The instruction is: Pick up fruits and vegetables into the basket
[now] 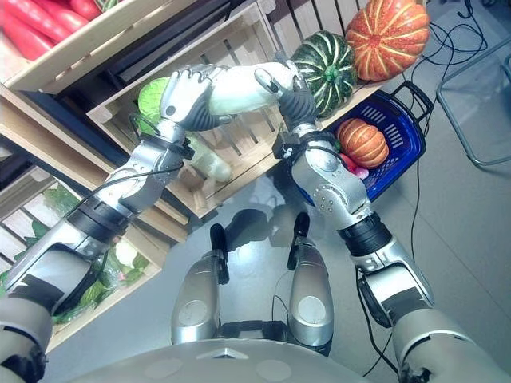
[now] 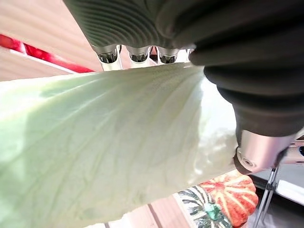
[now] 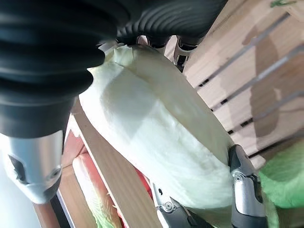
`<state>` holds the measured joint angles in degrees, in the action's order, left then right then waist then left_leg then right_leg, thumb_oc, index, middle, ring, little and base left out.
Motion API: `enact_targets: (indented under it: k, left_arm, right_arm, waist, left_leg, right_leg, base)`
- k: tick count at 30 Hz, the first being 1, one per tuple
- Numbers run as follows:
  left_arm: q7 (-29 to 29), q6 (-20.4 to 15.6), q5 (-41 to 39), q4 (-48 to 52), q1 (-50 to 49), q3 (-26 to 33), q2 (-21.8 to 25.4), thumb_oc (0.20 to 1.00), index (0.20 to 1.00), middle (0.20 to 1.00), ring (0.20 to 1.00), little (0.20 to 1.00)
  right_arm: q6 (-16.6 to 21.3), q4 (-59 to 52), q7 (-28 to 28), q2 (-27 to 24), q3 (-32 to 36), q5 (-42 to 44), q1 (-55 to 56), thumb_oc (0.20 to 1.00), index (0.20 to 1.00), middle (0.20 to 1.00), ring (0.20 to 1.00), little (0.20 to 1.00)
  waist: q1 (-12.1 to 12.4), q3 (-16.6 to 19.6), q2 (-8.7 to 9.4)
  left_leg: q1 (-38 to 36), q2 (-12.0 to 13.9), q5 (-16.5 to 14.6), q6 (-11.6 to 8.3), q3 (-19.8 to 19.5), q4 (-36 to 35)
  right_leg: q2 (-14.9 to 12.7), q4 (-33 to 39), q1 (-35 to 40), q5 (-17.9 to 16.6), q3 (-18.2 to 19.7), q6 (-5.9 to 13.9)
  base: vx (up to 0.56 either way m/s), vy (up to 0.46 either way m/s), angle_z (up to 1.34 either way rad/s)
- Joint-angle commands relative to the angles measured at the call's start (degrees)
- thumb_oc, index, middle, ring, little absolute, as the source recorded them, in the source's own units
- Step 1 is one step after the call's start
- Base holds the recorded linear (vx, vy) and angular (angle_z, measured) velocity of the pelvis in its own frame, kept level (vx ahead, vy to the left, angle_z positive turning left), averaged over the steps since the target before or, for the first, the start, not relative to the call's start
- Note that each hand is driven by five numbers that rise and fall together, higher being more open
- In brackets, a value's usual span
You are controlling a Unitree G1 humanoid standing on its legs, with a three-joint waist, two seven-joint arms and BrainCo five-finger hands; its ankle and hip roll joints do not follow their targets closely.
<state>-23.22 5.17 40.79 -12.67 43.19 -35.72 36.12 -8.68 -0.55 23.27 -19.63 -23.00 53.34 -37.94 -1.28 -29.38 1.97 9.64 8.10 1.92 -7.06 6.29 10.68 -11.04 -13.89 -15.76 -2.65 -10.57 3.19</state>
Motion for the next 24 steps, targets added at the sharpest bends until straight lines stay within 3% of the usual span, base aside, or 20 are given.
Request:
enact_targets:
  k: [1, 5, 8, 14, 17, 19, 22, 24]
  left_arm:
    - [-2.8, -5.1, 6.6, 7.3, 5.3, -6.4, -8.4, 0.2, 0.2, 0.2, 0.2, 0.2]
    - [-3.2, -4.8, 7.4, 7.1, 6.0, -8.0, -9.1, 0.2, 0.2, 0.2, 0.2, 0.2]
    - [-3.2, -4.7, 6.4, 6.7, 6.3, -8.6, -9.9, 0.2, 0.2, 0.2, 0.2, 0.2]
    - [-2.9, -2.9, 3.8, 5.9, 6.0, -9.2, -12.4, 0.2, 0.2, 0.2, 0.2, 0.2]
    - [-2.4, -2.0, 1.8, 5.9, 5.9, -9.2, -12.9, 0.2, 0.2, 0.2, 0.2, 0.2]
    - [-1.5, -0.8, -0.7, 5.9, 5.7, -9.1, -13.6, 0.2, 0.2, 0.2, 0.2, 0.2]
    - [-0.3, 2.8, -7.7, 6.4, 4.8, -8.0, -13.9, 0.2, 0.2, 0.2, 0.2, 0.2]
    - [-0.4, 4.0, -10.1, 6.3, 4.4, -7.3, -13.8, 0.2, 0.2, 0.2, 0.2, 0.2]
  right_arm:
    - [-3.7, -3.6, -10.3, 9.3, -9.1, 12.0, -0.7, 1.0, 1.0, 1.0, 1.0, 1.0]
    - [-3.4, -2.7, -13.4, 11.1, -10.4, 21.0, -0.3, 1.0, 1.0, 1.0, 1.0, 1.0]
    - [-1.9, -2.4, -14.8, 12.2, -10.9, 22.6, -0.1, 1.0, 1.0, 1.0, 1.0, 1.0]
    - [7.5, -2.0, -16.1, 14.9, -11.0, 25.9, 0.1, 1.0, 1.0, 1.0, 1.0, 1.0]
    - [10.2, -2.2, -16.6, 15.3, -10.6, 25.6, 0.0, 1.0, 1.0, 1.0, 1.0, 1.0]
    - [12.6, -2.6, -13.5, 15.4, -9.8, 17.9, -0.5, 1.0, 1.0, 1.0, 1.0, 1.0]
    - [11.5, -3.5, -4.7, 12.9, -8.0, -5.8, -2.4, 1.0, 1.0, 1.0, 1.0, 1.0]
    - [10.3, -3.9, -3.6, 11.8, -7.2, -12.9, -2.9, 1.0, 1.0, 1.0, 1.0, 1.0]
  waist:
    - [0.6, 7.0, 0.7]
    - [1.0, 7.0, 0.78]
    - [1.1, 7.0, 0.89]
    - [1.3, 7.0, 1.11]
    - [1.2, 7.0, 1.1]
    - [1.1, 7.0, 1.0]
    - [0.8, 6.8, 0.92]
    - [0.5, 6.8, 0.91]
  left_leg:
    - [2.6, -0.4, -0.1, 1.67, 0.5, 1.4]
    - [2.6, -0.5, 0.1, 1.76, 0.2, 1.1]
    - [2.9, -0.6, 0.2, 1.81, -0.1, 1.0]
    - [3.1, -0.7, 0.3, 1.87, -0.4, 0.5]
    - [3.0, -0.8, 0.3, 1.89, -0.5, 0.2]
    - [3.2, -1.0, 0.4, 2.01, -0.6, 0.1]
    - [3.3, -1.2, 0.3, 2.06, -0.7, 0.2]
    - [3.2, -1.2, 0.2, 2.08, -0.6, 0.1]
  right_leg:
    - [-2.4, 3.9, 4.7, -0.1, 0.2, 3.12]
    - [-2.4, 3.9, 4.7, -0.1, -0.1, 3.17]
    - [-2.3, 4.0, 4.6, -0.2, 0.0, 3.21]
    - [-2.2, 4.4, 4.4, -0.5, 0.0, 3.4]
    - [-2.1, 4.8, 4.5, -0.6, 0.0, 3.5]
    - [-2.0, 4.8, 4.3, -0.7, 0.2, 3.57]
    - [-1.9, 4.9, 4.0, -0.9, 0.7, 3.54]
    - [-1.8, 4.9, 3.9, -0.9, 1.0, 3.53]
  base:
    - [0.0, -0.022, 0.04]
    - [-0.01, -0.012, 0.02]
    - [-0.02, -0.035, 0.05]
    - [-0.01, -0.014, 0.04]
    - [0.0, -0.001, 0.01]
    - [0.0, 0.0, 0.0]
    - [0.0, 0.0, 0.0]
    - [-0.01, 0.034, 0.01]
